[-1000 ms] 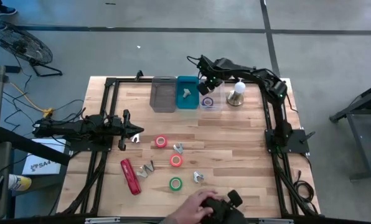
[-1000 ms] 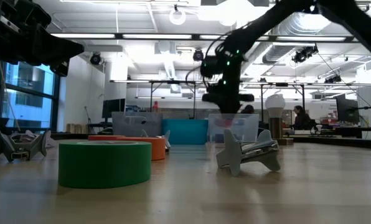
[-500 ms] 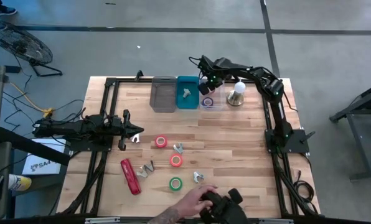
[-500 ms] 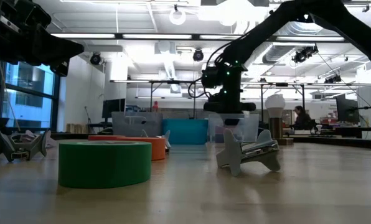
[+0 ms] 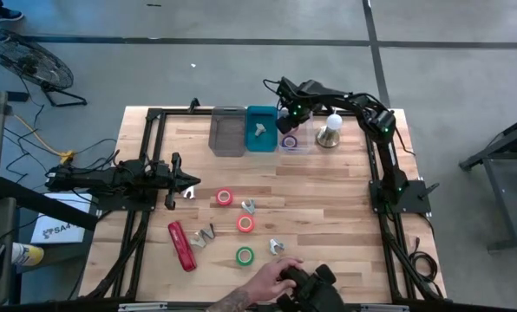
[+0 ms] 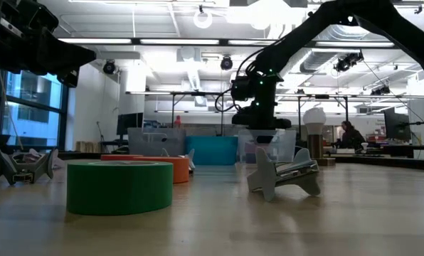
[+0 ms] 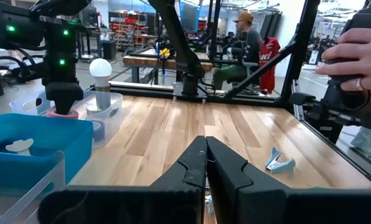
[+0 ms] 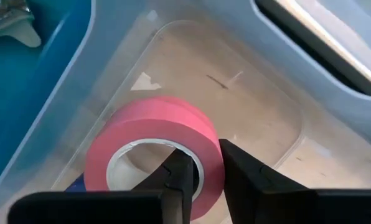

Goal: Pick and place Stapler, Stapler remover, tape
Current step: Put the pink tape into the transparent bin, then put the bottom blue staple remover into the blue bin

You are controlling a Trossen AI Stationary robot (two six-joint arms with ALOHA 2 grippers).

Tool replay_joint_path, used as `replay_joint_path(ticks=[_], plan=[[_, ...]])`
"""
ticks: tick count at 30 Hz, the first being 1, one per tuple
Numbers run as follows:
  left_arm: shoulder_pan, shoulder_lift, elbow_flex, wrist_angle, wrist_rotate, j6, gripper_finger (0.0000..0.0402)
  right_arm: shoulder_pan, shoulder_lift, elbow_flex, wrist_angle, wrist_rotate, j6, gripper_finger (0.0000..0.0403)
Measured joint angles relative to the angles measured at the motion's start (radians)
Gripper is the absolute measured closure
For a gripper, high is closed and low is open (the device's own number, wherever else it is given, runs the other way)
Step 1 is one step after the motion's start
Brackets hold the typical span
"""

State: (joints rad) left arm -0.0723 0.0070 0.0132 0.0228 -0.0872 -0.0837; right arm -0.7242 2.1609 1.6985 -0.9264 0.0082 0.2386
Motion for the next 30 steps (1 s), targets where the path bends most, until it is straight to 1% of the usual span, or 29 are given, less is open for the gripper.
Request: replay_joint_path(ticks=[6,20,25,30], plan=[[0.0,0.0,0.0,0.0,0.0,0.0,0.0396,-0.002,0.0,0.0,-0.017,-0.016,0.002,0.0314],[0.0,0.0,0.0,0.0,0.0,0.0,0.0396,-0.023,-0.001,0.016,-0.008,-0.021,0.023,0.0269],[0.0,0.0,0.0,0.0,0.0,0.0,0.0396,-0.034,-0.001,0.075,-0.048,-0.024,0.011,0.0249],[0.0,0.0,0.0,0.0,0.0,0.0,0.0396,-0.036,-0.001,0.157,-0.142,-0.073,-0.063,0.0243]])
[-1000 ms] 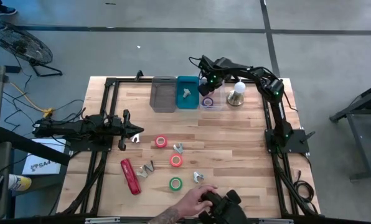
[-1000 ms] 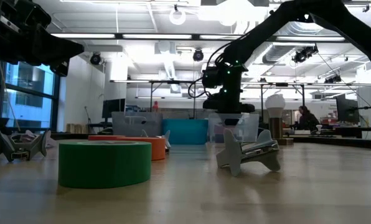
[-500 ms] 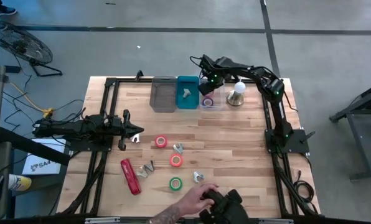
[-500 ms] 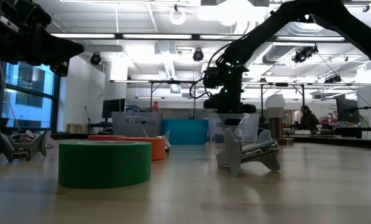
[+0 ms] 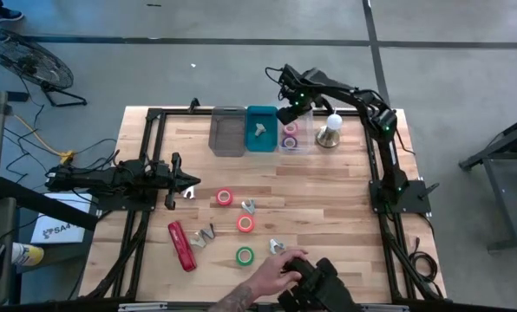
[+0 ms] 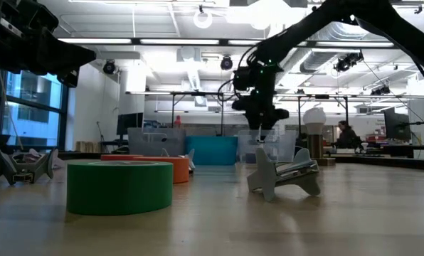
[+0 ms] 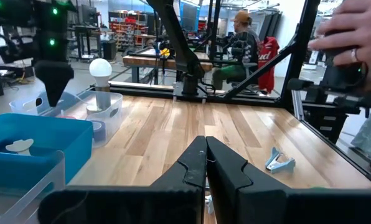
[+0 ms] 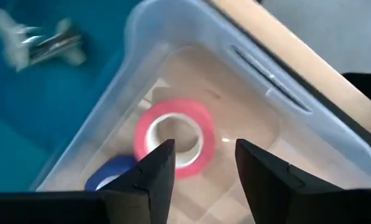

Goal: Pick and place Stapler, Stapler remover, tape
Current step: Put the bottom blue staple remover into the blue bin

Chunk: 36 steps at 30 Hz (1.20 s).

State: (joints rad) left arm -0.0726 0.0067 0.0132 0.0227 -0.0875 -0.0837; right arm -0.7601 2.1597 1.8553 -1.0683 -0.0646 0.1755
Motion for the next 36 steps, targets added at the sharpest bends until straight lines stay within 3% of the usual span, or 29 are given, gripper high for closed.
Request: replay_joint_path(ticks=[12,36], plan=[[0.0,0.0,0.0,0.0,0.0,0.0,0.0396,0.027,0.0,0.14,-0.116,-0.02,-0.257,0.0242],[0.0,0.0,0.0,0.0,0.0,0.0,0.0396,0.132,-0.006,0.179,-0.074,-0.016,-0.408,0.0242]])
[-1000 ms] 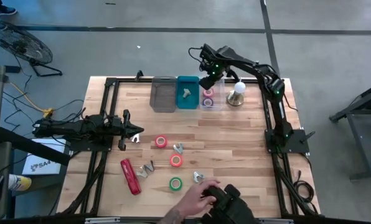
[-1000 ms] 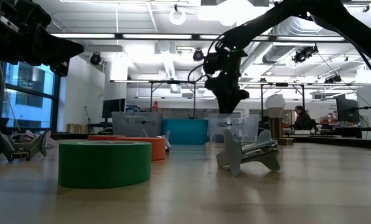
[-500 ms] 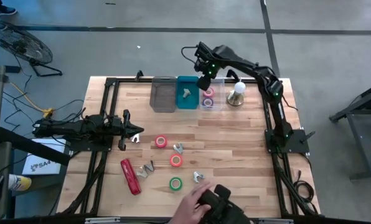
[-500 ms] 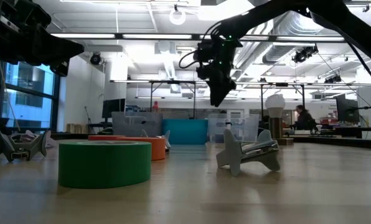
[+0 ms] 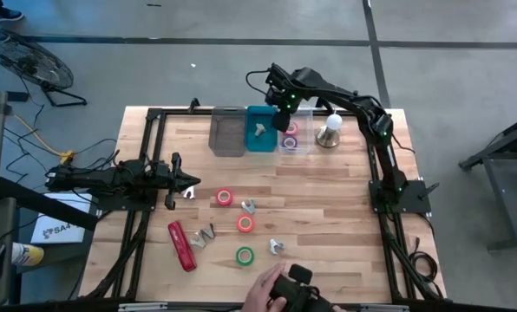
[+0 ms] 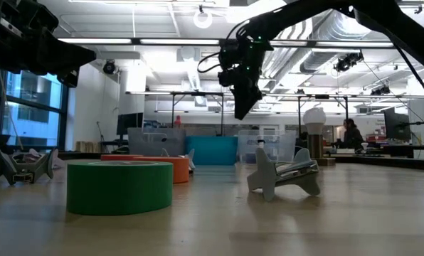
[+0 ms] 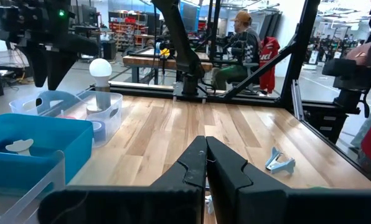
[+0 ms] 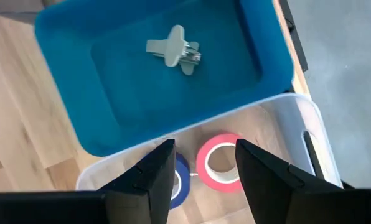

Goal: Pick and place Stapler, Stapler remover, tape
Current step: Put the bottom blue staple remover into the blue bin

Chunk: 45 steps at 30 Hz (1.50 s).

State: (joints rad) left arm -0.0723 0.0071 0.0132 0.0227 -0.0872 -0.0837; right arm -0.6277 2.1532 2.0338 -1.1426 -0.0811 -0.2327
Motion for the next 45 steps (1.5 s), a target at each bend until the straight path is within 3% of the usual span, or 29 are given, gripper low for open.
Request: replay_joint_path(ticks=[38,45], plan=[[0.0,0.0,0.0,0.0,0.0,0.0,0.0396,0.16,-0.029,-0.002,-0.046,-0.027,-0.057,0.0242],[0.0,0.0,0.0,0.0,0.0,0.0,0.0396,0.171,-0.11,-0.124,0.035,-0.014,-0.064,0.0242]])
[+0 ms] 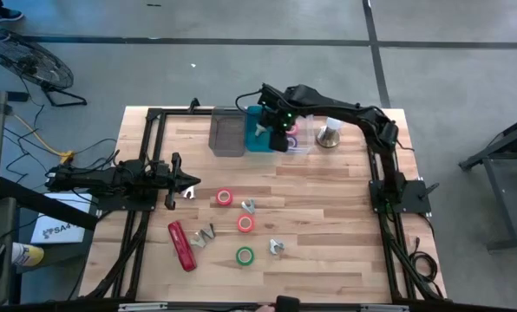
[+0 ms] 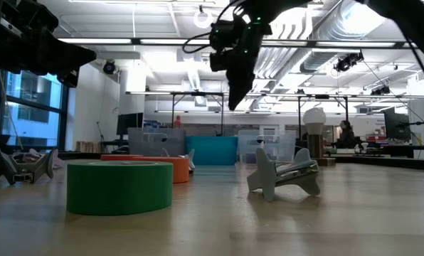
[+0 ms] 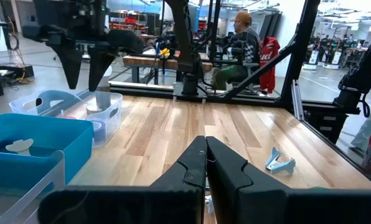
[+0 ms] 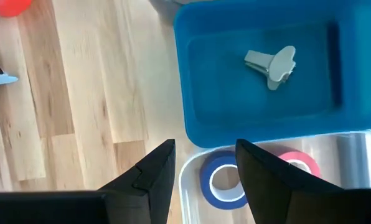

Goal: Pick and place Stapler, Stapler remover, tape
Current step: Put the bottom blue staple remover into the blue bin

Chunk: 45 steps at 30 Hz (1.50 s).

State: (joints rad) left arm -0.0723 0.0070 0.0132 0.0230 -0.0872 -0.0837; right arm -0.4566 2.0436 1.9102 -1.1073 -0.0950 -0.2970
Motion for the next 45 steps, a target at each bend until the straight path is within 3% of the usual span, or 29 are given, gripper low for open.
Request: replay_joint_path(ticks=[17,26,45], plan=[[0.0,0.0,0.0,0.0,0.0,0.0,0.0396,0.076,-0.236,-0.425,0.176,0.032,0.033,0.0242],[0.0,0.0,0.0,0.0,0.0,0.0,0.0396,0.119,-0.241,-0.44,0.207,0.033,0.113,0.0242],[0.0,0.0,0.0,0.0,0.0,0.0,0.0396,0.196,-0.24,-0.44,0.222,0.049,0.507,0.0242]])
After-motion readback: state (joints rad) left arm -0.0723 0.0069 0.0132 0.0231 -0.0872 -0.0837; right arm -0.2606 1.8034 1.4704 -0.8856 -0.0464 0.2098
